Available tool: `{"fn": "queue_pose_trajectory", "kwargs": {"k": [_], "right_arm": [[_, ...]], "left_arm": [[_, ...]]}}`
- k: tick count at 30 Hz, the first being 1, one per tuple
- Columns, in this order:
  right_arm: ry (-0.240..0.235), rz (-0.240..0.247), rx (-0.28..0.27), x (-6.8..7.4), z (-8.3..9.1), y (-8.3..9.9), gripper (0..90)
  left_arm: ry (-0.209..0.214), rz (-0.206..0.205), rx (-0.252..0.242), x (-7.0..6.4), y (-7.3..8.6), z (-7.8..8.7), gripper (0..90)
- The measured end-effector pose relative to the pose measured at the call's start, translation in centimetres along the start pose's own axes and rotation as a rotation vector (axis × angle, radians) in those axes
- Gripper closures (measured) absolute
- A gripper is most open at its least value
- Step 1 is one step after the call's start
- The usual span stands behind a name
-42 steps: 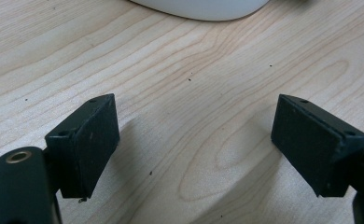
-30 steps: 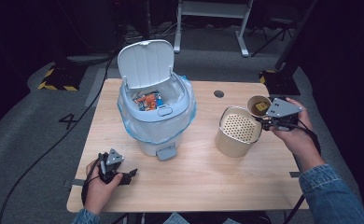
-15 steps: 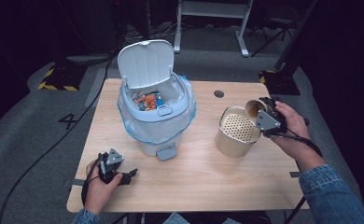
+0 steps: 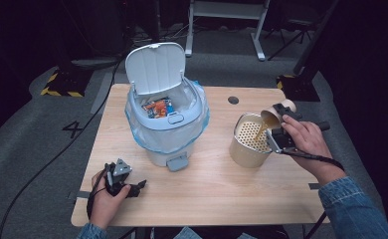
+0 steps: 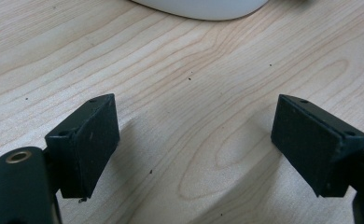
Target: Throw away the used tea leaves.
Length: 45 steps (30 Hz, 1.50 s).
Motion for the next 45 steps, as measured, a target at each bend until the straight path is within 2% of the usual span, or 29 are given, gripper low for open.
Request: {"fn": "queue_pose_trajectory", "kwargs": {"k": [2, 8, 11, 14, 20, 31, 41, 45], "right_arm": [[0.028, 0.072, 0.019, -0.1, 0.1, -0.3, 32.4], [0.074, 0.215, 0.056, -0.3, 0.5, -0.9, 32.5], [0.1, 0.325, 0.078, -0.4, 0.6, -1.3, 32.6], [0.13, 0.405, 0.097, -0.4, 0.6, -1.6, 32.7], [0.181, 0.536, 0.146, -0.8, 0.9, -1.9, 32.7], [0.256, 0.715, 0.193, -1.3, 1.2, -2.1, 32.7], [0.26, 0.842, 0.226, -1.6, 0.9, -2.3, 32.7], [0.261, 0.854, 0.234, -1.9, 0.9, -2.5, 32.8]], "left_arm": [[0.0, 0.0, 0.0, 0.0, 0.0, 0.0, 15.5], [0.0, 0.0, 0.0, 0.0, 0.0, 0.0, 15.5], [0.0, 0.001, 0.0, 0.0, 0.0, 0.0, 15.5], [0.0, 0.0, 0.0, 0.0, 0.0, 0.0, 15.5], [0.0, 0.0, 0.0, 0.0, 0.0, 0.0, 15.5], [0.0, 0.001, 0.0, 0.0, 0.0, 0.0, 15.5], [0.0, 0.001, 0.0, 0.0, 0.0, 0.0, 15.5], [0.0, 0.001, 0.0, 0.0, 0.0, 0.0, 15.5]]}}
Point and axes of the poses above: each handheld gripper's, and its own axes: z roughly backward along the jaws, y roughly out of its underside, x roughly to its left, the point moved 7 cm from there along -z, roughly forward along the jaws, and after that the axes turned 1 degree about y, right-handed, at the moved point
